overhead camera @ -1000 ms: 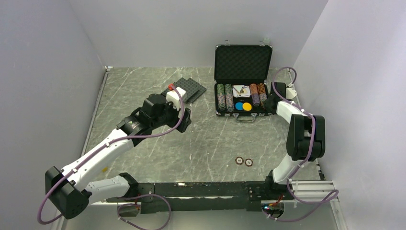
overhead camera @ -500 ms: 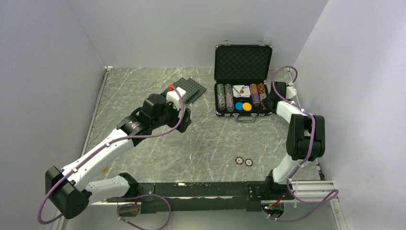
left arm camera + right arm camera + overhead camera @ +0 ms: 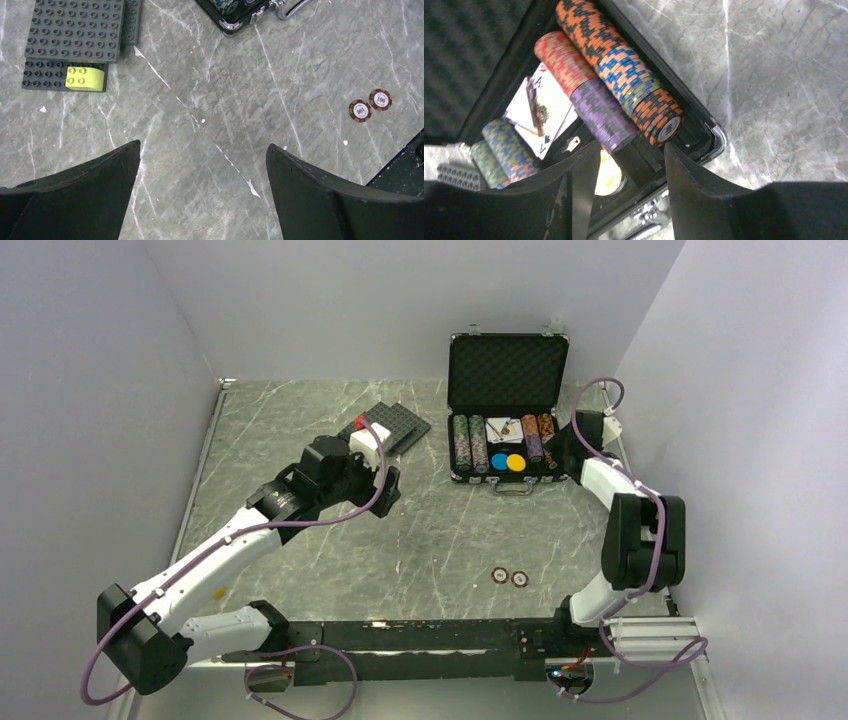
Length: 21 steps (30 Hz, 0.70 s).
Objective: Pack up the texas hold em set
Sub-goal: Place the poker chip in the chip case.
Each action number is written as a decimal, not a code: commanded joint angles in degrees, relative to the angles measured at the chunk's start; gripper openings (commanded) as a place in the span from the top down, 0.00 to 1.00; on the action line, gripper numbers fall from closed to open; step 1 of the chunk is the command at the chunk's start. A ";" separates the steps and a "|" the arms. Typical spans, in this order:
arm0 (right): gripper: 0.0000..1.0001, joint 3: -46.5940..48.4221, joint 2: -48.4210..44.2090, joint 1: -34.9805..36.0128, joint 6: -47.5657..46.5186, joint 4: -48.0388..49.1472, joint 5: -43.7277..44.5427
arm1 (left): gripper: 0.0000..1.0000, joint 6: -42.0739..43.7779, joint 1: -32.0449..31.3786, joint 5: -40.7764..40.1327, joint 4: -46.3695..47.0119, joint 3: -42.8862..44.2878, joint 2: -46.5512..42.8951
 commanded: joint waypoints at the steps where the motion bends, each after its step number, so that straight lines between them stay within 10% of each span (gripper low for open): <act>1: 0.44 -2.03 -7.82 -0.32 -5.13 1.27 -5.02 | 0.01 1.47 0.06 1.62 1.38 0.87 0.19; 21: 0.25 -15.87 -25.35 14.09 -11.44 -38.71 -13.83 | 0.11 2.47 -4.14 8.11 1.03 0.70 4.43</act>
